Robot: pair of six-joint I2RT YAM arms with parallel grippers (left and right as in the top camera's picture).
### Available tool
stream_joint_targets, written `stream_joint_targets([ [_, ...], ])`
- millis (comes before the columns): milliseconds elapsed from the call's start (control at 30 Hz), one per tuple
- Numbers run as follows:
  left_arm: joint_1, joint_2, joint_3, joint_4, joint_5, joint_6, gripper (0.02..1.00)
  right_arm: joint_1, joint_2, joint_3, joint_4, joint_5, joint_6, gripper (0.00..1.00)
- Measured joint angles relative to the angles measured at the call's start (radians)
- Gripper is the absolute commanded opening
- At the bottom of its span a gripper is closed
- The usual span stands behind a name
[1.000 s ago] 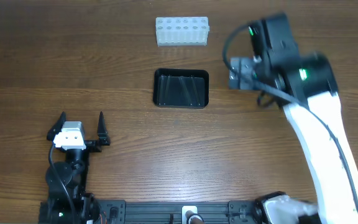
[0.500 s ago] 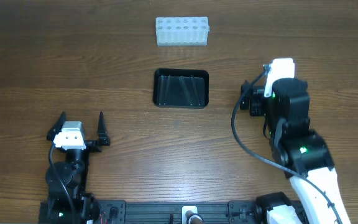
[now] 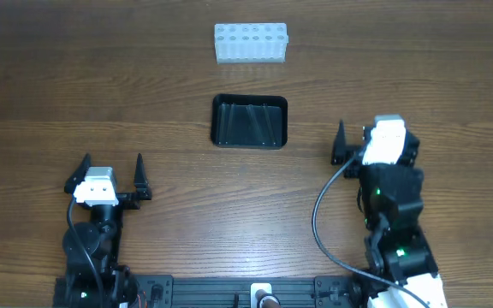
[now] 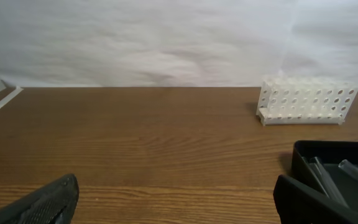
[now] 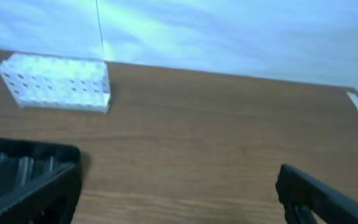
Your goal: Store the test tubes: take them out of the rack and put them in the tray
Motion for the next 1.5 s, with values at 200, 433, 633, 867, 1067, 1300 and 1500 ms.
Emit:
stream_joint_targets([
  [200, 0.0, 0.0, 0.0, 0.0, 0.0, 0.0, 0.996, -0.024, -0.087, -0.16, 0.137, 0.003, -0.002, 0.991],
  [433, 0.0, 0.0, 0.0, 0.0, 0.0, 0.0, 0.998, -0.051, -0.122, -0.289, 0.222, 0.006, -0.003, 0.991],
  [633, 0.0, 0.0, 0.0, 0.0, 0.0, 0.0, 1.0, -0.069, -0.229, -0.368, 0.188, 0.006, -0.003, 0.993],
  [867, 0.0, 0.0, 0.0, 0.0, 0.0, 0.0, 0.998, -0.134, -0.379, -0.377, -0.001, 0.006, -0.003, 0.991],
  [1067, 0.0, 0.0, 0.0, 0.0, 0.0, 0.0, 0.998, -0.145, -0.456, -0.377, -0.054, 0.006, -0.003, 0.993],
  [1300, 0.0, 0.0, 0.0, 0.0, 0.0, 0.0, 0.998, -0.145, -0.514, -0.377, -0.055, 0.006, -0.003, 0.991],
  [1500, 0.0, 0.0, 0.0, 0.0, 0.0, 0.0, 0.998, -0.148, -0.613, -0.377, -0.052, 0.006, -0.003, 0.993],
])
